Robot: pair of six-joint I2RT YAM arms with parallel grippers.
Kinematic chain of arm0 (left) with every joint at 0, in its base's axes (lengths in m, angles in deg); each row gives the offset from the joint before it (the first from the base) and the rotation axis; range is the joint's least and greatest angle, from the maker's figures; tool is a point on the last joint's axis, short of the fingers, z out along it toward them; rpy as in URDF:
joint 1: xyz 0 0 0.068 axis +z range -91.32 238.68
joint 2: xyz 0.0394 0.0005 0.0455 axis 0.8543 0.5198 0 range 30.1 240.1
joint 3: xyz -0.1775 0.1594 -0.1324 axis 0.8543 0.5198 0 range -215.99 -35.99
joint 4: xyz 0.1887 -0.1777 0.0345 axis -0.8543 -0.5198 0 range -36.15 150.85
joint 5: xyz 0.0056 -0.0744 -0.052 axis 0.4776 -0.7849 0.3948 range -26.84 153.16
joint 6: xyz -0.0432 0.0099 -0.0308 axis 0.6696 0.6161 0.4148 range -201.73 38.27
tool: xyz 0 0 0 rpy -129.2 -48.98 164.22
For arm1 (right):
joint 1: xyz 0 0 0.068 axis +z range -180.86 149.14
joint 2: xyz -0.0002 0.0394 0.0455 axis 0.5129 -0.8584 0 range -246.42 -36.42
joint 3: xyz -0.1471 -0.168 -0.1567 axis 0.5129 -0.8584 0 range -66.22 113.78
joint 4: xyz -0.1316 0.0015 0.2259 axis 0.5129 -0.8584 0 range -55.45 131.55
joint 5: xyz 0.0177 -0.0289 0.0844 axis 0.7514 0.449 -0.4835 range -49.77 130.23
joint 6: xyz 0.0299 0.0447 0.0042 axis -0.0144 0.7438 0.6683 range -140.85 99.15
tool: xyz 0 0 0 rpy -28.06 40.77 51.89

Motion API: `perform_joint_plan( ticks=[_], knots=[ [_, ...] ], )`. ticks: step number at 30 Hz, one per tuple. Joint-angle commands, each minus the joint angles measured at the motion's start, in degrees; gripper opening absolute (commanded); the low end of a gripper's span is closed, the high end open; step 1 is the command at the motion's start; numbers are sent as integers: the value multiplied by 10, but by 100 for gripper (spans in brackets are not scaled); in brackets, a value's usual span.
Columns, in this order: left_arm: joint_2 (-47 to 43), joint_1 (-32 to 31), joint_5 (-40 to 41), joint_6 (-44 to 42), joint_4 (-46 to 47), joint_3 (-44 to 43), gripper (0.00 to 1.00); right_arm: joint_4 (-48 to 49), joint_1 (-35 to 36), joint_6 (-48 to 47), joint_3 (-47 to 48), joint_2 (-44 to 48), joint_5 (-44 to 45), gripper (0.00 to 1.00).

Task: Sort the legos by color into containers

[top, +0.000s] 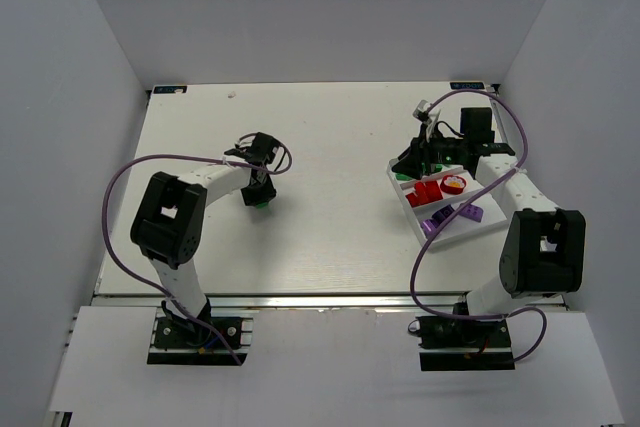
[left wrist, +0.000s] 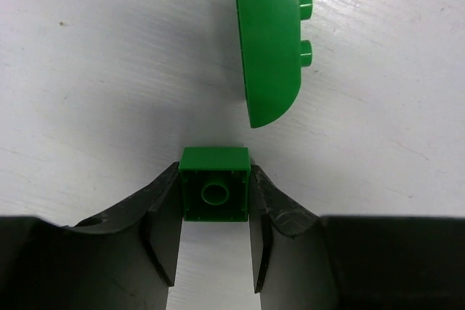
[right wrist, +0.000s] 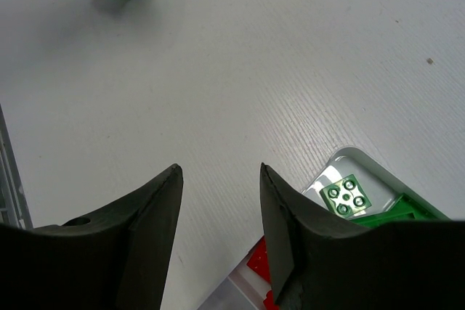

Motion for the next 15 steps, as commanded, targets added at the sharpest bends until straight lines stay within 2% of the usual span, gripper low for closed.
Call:
perform_joint_plan(
  ticks=[1,4,6,8,9,10,11,12,15],
  knots=[
    [-19,1,-9,4,16,-15,25,12,-2,1,5,17,-13,52],
    [-45,-2,-41,1,29,-14,14,3,-3,-5,5,25,-15,49],
    [-65,-18,-76,-10,42,-21,12,2,-3,-11,3,36,-14,48],
    [-73,-44,-104,-21,56,-31,9,4,-6,-8,2,43,-11,36],
    [-77,-54,-138,-25,65,-38,9,9,-7,-3,4,48,-11,27],
    [-76,-64,-155,-26,86,-52,8,15,-14,21,7,49,-4,6],
    [-75,-86,-171,-29,101,-60,7,22,-19,41,9,50,4,0],
    [-66,-97,-212,-29,129,-68,7,26,-28,52,13,50,6,0],
    [-39,-134,-259,-29,173,-119,6,66,-50,102,10,62,16,0]
  ],
)
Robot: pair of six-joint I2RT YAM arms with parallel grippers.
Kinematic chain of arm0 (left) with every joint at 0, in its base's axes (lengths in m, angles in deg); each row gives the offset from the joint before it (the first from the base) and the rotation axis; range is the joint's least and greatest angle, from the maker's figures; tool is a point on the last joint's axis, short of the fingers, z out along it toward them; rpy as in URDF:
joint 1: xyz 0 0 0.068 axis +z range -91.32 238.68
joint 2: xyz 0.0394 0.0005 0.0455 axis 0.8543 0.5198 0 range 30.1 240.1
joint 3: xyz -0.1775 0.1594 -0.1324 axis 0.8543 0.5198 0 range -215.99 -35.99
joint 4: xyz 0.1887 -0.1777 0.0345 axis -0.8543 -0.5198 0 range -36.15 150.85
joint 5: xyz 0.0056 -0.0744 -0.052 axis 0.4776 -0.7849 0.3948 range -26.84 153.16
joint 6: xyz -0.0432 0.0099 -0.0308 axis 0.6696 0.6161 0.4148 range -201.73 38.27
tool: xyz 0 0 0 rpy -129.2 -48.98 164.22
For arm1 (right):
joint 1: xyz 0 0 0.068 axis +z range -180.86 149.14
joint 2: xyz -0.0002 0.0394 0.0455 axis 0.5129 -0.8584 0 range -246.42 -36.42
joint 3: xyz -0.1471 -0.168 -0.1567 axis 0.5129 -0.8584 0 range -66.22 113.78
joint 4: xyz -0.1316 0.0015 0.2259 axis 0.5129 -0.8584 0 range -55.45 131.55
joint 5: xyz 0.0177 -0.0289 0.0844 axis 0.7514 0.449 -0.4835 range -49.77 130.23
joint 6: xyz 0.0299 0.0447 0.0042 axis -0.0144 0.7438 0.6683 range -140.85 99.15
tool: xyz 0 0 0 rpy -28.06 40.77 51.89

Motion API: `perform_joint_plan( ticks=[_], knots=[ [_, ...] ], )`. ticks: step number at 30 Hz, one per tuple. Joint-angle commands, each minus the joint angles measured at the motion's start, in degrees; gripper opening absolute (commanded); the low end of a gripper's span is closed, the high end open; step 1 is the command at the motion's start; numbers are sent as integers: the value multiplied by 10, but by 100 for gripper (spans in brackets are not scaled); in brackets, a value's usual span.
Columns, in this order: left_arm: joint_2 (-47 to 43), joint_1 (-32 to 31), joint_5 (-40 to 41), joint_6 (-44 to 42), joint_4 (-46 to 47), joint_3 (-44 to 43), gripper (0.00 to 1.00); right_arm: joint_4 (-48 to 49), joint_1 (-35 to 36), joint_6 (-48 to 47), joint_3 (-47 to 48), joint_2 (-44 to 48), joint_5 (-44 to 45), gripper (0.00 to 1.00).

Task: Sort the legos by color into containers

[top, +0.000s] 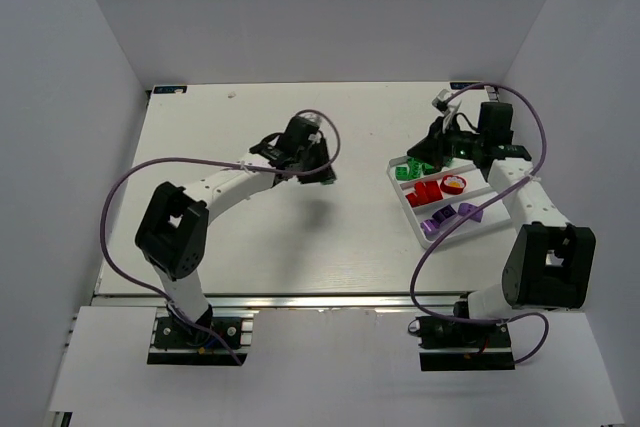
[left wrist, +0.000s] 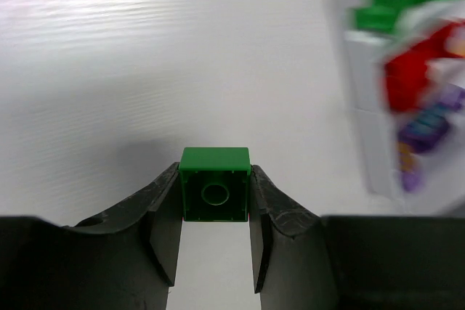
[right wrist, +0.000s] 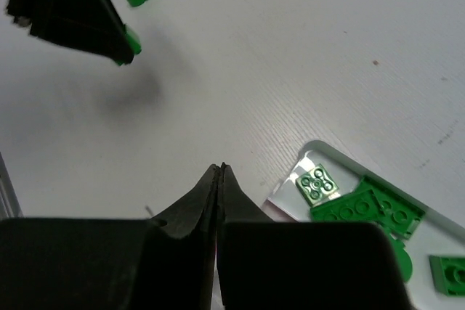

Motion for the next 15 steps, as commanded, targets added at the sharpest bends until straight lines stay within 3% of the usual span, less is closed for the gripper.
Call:
perform_joint_plan(
  ticks=[1,4,8,15],
  knots=[
    [21,-43,-115,-10,106,-80,6,59,-31,66,10,22,12,0],
    [88,-58,-152,-7,151,-130,7,63,-39,74,13,27,21,0],
    [190,-68,-181,3,170,-261,10,66,-48,82,11,32,20,0],
    [329,-88,-204,46,195,-419,22,63,-58,84,6,37,18,0]
  ],
)
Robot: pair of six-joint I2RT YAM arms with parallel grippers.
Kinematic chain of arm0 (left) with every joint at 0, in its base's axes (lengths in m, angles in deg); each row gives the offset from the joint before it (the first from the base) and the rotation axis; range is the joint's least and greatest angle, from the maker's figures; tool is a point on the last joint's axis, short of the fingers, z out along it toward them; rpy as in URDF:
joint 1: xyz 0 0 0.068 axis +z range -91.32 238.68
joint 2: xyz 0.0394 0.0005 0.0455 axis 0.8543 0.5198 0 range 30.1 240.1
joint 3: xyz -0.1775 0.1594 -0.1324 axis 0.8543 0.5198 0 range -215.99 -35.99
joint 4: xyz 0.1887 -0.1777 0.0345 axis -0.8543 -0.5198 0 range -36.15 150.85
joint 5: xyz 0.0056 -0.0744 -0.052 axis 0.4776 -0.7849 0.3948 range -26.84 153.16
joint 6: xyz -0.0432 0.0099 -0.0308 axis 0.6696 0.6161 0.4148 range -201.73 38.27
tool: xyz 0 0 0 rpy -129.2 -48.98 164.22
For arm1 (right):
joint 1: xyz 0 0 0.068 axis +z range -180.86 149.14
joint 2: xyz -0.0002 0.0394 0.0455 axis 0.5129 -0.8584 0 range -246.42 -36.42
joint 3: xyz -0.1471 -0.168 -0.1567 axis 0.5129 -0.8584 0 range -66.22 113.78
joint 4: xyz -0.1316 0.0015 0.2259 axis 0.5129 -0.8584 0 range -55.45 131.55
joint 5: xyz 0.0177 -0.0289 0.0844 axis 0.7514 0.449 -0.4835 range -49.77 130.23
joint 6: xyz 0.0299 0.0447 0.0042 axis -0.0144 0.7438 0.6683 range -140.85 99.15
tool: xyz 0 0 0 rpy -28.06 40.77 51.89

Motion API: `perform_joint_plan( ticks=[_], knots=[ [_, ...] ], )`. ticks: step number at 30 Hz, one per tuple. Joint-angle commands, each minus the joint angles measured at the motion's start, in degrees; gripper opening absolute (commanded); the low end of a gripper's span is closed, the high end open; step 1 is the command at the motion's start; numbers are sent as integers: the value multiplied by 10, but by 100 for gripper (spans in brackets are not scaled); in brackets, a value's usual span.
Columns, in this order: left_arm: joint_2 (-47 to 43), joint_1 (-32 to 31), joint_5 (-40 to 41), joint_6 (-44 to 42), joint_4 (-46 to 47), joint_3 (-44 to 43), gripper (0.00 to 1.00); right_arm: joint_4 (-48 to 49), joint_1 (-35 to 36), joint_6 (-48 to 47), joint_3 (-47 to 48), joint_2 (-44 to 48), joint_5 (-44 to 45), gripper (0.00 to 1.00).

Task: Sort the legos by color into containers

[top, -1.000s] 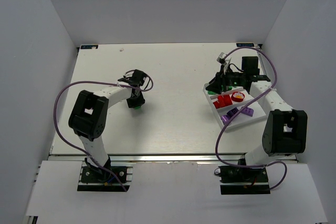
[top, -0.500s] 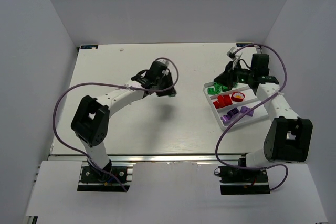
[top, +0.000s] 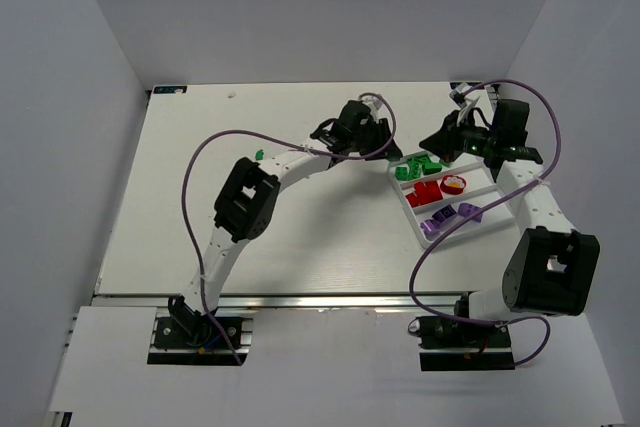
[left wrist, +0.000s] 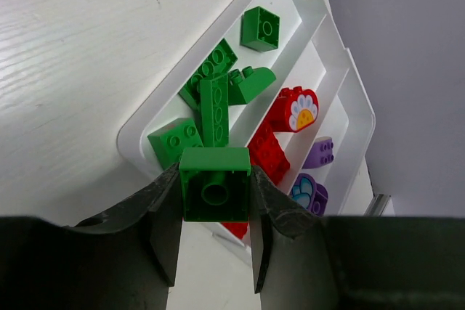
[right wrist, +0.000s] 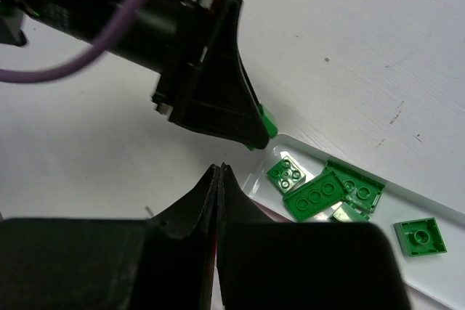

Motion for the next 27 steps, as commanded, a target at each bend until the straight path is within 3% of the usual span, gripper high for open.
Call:
perform_joint_plan(
  ticks=[1,10,14,15,21,27],
  knots=[
    [18,-15,-30,29,28,-61,22,18,-7,10,6,19,-4,0],
    [84,-30,-28,59,39,-119,32,21,-7,14,-8,18,-3,0],
    [88,-36,-22,54,25,-121,48,22,-7,14,-12,18,-3,0],
    [88,-37,-20,52,16,-123,56,22,-8,15,-13,17,-3,0],
    [89,-38,-7,47,0,-136,70,19,-8,14,-10,17,-5,0],
    [52,-29,41,27,-18,-128,67,2,-9,1,4,21,-17,0]
  ],
)
